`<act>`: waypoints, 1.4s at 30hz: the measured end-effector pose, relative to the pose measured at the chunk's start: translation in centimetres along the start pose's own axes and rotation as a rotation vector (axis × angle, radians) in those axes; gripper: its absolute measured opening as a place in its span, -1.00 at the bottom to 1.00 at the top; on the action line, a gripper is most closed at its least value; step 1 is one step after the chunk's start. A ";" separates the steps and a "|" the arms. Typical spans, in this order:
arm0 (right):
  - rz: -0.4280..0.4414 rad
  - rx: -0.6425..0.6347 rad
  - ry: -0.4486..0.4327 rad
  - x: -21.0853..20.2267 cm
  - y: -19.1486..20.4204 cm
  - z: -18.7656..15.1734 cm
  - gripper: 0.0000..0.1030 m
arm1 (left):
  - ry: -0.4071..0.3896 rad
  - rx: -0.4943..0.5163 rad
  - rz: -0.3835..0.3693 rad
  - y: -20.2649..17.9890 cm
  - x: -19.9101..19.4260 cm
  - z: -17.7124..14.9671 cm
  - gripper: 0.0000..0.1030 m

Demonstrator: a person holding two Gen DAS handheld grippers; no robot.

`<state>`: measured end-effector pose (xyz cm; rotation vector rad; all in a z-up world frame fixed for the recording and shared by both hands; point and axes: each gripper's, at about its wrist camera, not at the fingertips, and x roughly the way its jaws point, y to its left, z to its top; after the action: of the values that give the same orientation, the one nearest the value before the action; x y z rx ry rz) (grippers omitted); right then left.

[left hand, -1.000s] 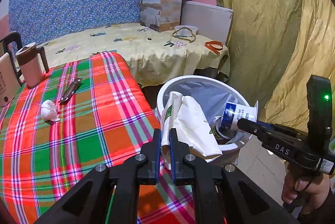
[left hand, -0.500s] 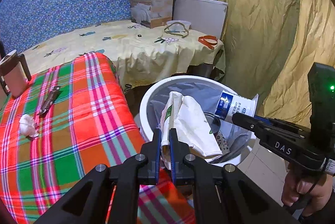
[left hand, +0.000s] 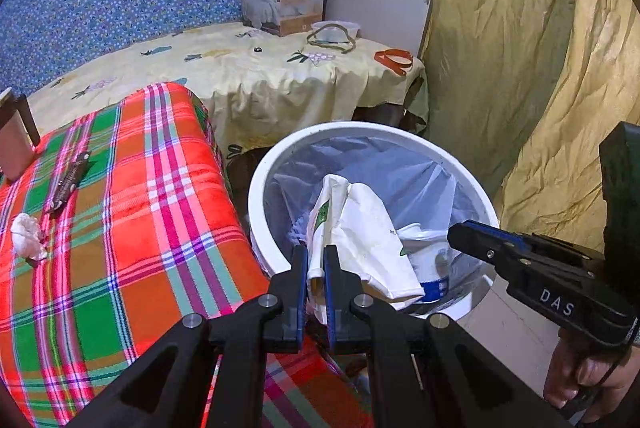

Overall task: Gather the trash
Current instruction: 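Open the left tool over the bin while the right tool releases the milk bottle, then grasp the white tissue ball with the left tool while the right tool grasps the brown snack wrapper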

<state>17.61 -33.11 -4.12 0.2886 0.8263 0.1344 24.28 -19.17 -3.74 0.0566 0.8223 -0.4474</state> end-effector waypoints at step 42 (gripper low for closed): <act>0.135 -0.128 0.004 -3.2 8.1 -2.1 -0.36 | -0.127 -0.168 0.115 6.2 -12.1 -5.2 -0.68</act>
<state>13.84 -25.75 -0.73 0.2233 0.7990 0.3133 16.03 -7.98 0.63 -0.0793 0.7247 -0.2692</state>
